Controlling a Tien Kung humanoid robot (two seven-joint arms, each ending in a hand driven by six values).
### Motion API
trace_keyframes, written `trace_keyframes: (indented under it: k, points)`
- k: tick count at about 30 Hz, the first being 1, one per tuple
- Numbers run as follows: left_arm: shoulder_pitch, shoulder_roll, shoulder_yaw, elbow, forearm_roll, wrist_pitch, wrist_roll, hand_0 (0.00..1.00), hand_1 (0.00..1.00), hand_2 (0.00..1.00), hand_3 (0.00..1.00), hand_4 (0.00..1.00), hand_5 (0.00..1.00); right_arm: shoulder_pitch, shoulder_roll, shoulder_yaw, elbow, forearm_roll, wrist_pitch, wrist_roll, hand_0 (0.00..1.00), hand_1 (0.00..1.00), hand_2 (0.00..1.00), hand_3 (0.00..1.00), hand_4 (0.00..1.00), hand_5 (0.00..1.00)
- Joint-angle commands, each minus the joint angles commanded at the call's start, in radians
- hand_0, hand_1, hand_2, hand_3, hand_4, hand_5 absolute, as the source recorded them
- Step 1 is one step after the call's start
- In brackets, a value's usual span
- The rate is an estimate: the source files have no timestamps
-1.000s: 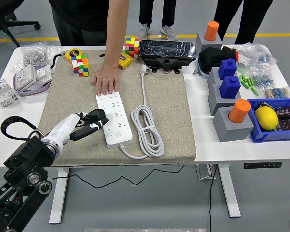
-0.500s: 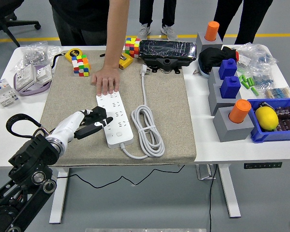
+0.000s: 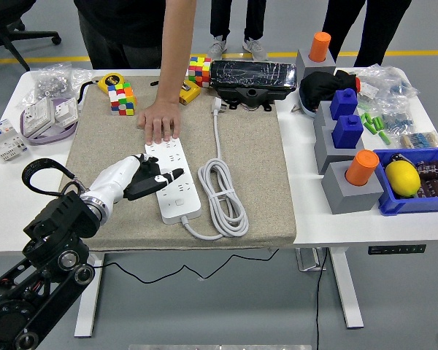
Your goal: Pick up the plug,place it near the board,insert it into the board,press the button
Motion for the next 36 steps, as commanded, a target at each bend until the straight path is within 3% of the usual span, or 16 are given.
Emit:
trace_keyframes:
  k: [19,30,36]
  points:
    - [-0.004,0.003,-0.029,-0.023,0.027,0.026,0.0,0.924,0.873,0.868,0.85,0.998,0.998,0.001,-0.001,0.003,0.0,0.0,-0.002,0.001,0.804,0.746,0.737,0.78,0.998,0.998]
    - [0.002,0.012,-0.048,-0.034,0.082,-0.054,0.0,0.921,0.864,0.853,0.848,0.998,0.998,-0.004,0.001,0.003,0.0,-0.001,-0.002,0.0,0.804,0.747,0.737,0.78,0.998,0.998]
    - [0.007,0.009,-0.047,-0.015,0.082,-0.058,0.0,0.92,0.865,0.856,0.847,0.998,0.998,-0.005,0.002,0.003,0.0,-0.002,-0.004,0.001,0.804,0.746,0.737,0.781,0.998,0.998]
